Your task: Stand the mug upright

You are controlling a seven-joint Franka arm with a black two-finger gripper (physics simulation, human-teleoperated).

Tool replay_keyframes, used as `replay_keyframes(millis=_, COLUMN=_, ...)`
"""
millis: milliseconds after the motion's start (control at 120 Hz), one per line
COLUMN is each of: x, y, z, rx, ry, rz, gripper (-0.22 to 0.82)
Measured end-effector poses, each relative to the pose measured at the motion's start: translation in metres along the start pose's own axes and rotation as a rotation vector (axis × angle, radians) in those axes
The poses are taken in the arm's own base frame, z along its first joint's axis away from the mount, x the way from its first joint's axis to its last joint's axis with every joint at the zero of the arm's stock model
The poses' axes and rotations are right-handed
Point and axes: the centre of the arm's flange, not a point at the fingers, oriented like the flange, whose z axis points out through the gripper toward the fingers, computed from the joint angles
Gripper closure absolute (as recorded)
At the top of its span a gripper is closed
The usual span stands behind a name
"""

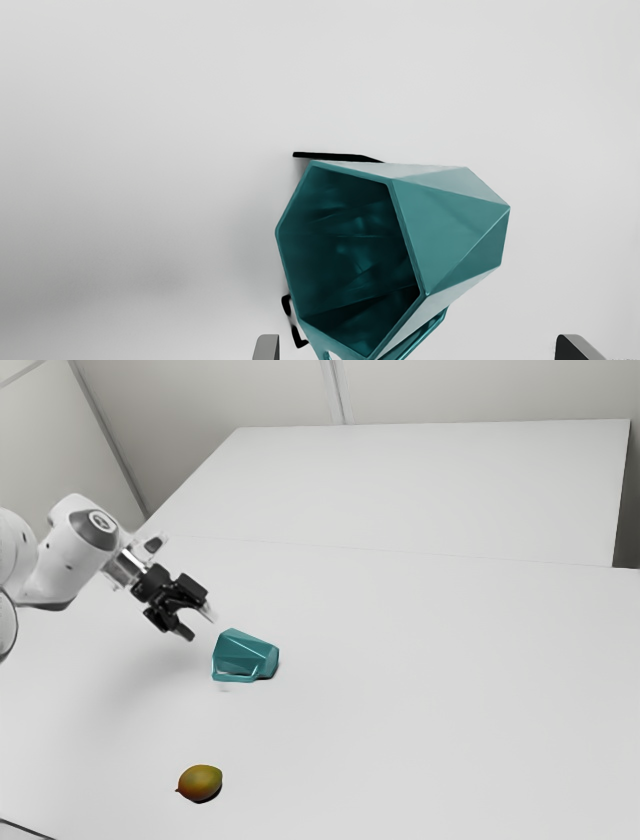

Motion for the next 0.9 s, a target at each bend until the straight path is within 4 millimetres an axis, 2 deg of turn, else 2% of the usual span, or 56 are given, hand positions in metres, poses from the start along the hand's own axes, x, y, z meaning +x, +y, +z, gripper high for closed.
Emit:
replay_keyframes(millis=133, x=0.005, y=-0.008, z=0.016, rx=-0.058, ry=0.003, rz=0.004, gripper=0.0)
replay_keyframes(millis=400, x=0.011, y=-0.008, z=0.034, rx=-0.144, ry=0.029, rz=0.022, gripper=0.0)
replay_keyframes(millis=608, x=0.003, y=-0.013, z=0.045, rx=-0.168, ry=0.022, rz=0.027, gripper=0.01)
replay_keyframes(millis=808, x=0.005, y=-0.006, z=0.052, rx=-0.174, ry=0.015, rz=0.054, gripper=0.09)
replay_keyframes(millis=900, x=0.006, y=-0.004, z=0.053, rx=-0.176, ry=0.017, rz=0.064, gripper=0.18)
